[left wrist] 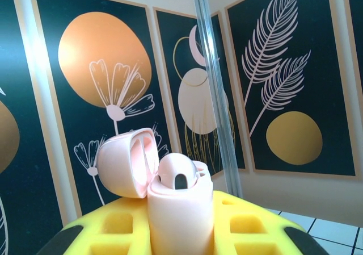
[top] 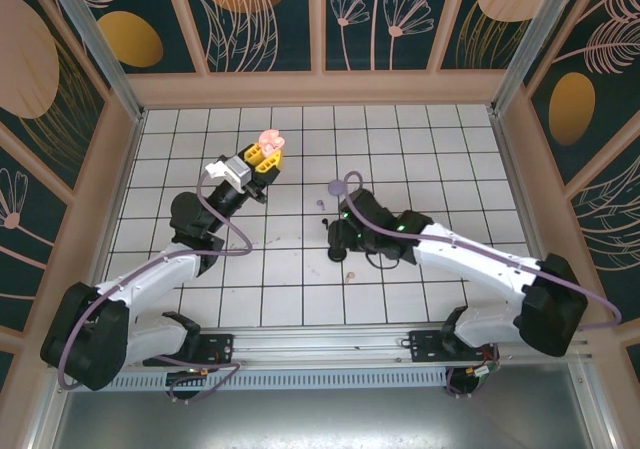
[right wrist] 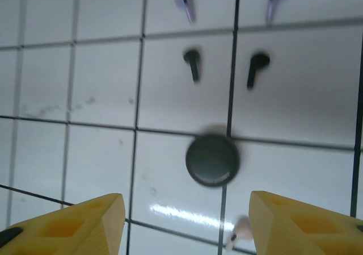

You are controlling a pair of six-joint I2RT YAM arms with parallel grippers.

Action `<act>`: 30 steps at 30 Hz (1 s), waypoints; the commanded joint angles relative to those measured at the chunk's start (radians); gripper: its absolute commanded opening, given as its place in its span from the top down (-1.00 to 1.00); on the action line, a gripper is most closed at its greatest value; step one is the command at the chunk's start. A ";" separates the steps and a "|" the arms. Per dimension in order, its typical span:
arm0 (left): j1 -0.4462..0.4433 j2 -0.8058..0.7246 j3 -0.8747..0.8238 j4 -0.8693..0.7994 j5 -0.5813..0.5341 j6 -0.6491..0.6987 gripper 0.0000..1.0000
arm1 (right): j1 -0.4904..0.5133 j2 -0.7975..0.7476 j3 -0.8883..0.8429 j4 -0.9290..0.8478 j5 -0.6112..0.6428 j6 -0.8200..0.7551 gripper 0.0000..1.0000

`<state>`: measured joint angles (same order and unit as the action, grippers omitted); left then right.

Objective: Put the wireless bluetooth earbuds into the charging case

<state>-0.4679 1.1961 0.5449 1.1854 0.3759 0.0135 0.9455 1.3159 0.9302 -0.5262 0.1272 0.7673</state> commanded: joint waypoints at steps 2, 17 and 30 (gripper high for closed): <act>-0.008 -0.030 -0.023 0.036 -0.018 -0.020 1.00 | 0.078 0.075 -0.039 -0.084 0.076 0.221 -0.17; -0.008 -0.061 -0.055 0.056 -0.028 -0.027 1.00 | 0.146 0.159 -0.116 -0.032 0.099 0.490 -0.02; -0.007 -0.050 -0.054 0.077 -0.028 -0.044 1.00 | 0.147 0.251 -0.105 -0.013 0.091 0.474 0.12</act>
<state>-0.4679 1.1526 0.4934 1.2091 0.3569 -0.0116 1.0847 1.5520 0.8318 -0.5461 0.1940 1.2373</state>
